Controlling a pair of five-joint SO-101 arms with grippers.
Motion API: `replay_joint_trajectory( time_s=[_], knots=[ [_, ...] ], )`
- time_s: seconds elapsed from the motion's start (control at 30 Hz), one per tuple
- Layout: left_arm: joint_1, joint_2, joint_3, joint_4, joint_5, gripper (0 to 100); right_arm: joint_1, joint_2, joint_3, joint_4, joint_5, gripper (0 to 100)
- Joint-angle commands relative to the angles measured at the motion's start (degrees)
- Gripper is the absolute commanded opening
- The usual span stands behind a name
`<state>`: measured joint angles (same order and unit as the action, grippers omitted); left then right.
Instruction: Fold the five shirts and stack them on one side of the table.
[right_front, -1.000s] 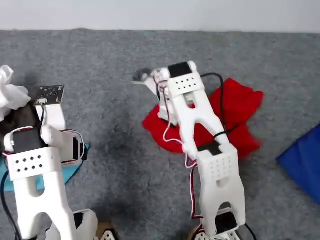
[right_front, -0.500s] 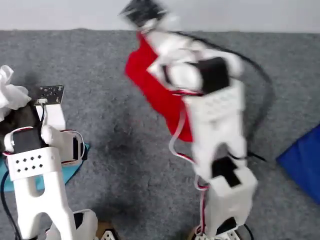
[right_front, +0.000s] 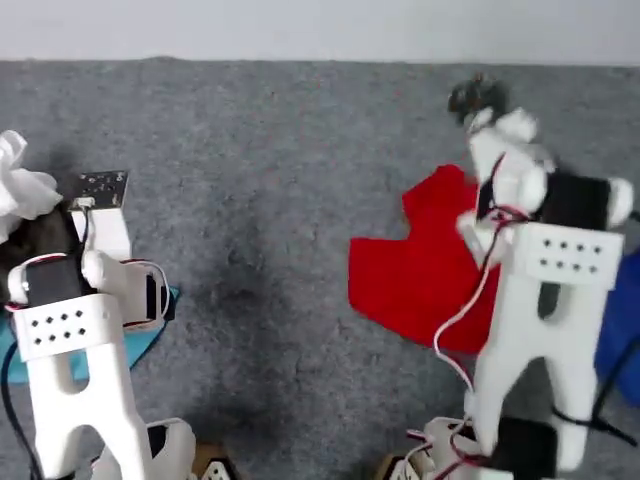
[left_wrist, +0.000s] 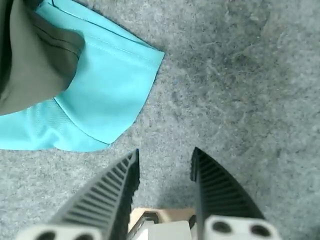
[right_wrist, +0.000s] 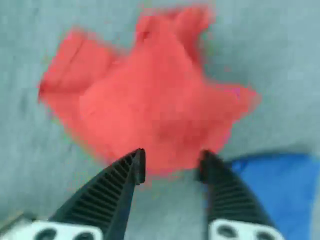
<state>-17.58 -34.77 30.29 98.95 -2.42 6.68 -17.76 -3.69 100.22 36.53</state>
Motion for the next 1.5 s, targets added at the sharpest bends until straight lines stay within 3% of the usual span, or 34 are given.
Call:
replay_joint_trajectory(
  time_s=[0.0,0.17,0.27,0.4,0.5,0.63,0.87,1.1,1.47],
  knots=[
    [1.1,0.1,-0.5,1.5,0.7,16,1.7,-7.1,6.6,-1.8,1.7,26.4],
    [11.0,0.2,-8.8,1.6,2.2,20,2.1,-11.7,7.2,-2.4,1.2,26.4],
    [22.0,2.6,-16.5,1.6,7.9,24,2.9,-13.0,7.4,-2.4,0.9,26.4],
    [34.0,15.9,-22.9,1.6,17.1,25,6.6,-12.5,7.9,-3.8,-3.1,26.4],
    [38.0,29.6,-28.4,1.7,22.2,25,9.6,-12.2,11.0,-6.1,-3.3,26.3],
    [41.7,44.3,-37.8,1.8,22.4,25,12.4,-12.4,17.8,-9.6,-3.2,26.3],
    [52.2,58.6,-45.9,1.7,22.4,25,17.1,-12.3,28.1,-16.7,-3.1,26.3],
    [52.2,70.2,-58.9,1.7,22.6,25,17.3,-12.4,30.2,-17.9,2.8,26.3],
    [55.7,79.8,-68.3,1.7,22.6,25,17.3,-12.2,30.2,-17.9,3.3,26.3]
  ],
)
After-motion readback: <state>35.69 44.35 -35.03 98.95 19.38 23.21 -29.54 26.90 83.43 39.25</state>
